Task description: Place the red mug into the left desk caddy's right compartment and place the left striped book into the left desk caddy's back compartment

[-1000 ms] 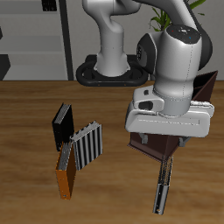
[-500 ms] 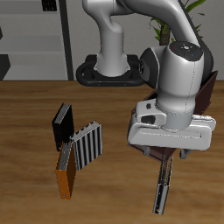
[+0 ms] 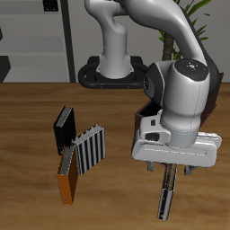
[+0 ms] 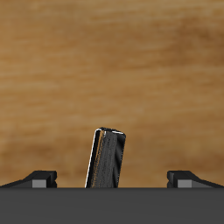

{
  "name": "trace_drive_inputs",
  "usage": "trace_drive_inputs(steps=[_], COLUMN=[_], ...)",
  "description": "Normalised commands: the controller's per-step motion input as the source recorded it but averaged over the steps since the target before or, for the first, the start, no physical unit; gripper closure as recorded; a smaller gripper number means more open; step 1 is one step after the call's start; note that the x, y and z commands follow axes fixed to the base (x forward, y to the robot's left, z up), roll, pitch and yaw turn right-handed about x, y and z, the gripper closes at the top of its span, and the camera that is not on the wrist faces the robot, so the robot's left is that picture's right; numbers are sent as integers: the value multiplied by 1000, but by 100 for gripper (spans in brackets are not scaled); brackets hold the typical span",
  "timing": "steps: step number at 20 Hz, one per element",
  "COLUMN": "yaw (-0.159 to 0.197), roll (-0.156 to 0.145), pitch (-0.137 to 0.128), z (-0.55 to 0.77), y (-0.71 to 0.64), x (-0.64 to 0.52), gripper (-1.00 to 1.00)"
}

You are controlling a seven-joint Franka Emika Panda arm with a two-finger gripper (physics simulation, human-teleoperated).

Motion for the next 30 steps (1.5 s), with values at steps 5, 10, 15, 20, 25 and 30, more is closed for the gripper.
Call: trace_drive_inputs(steps=[5, 10, 15, 20, 25, 30], yaw=[-19, -3, -12, 2, -4, -20], roll=[-2, -4, -1, 10, -2, -7], pitch=[32, 20, 14, 17, 4, -34], z=[-317, -210, -150, -104, 34, 373], y=[-92, -18, -12, 37, 37, 2], x=[34, 17, 10, 37, -57, -218], gripper=[-100, -100, 100, 100, 100, 100])
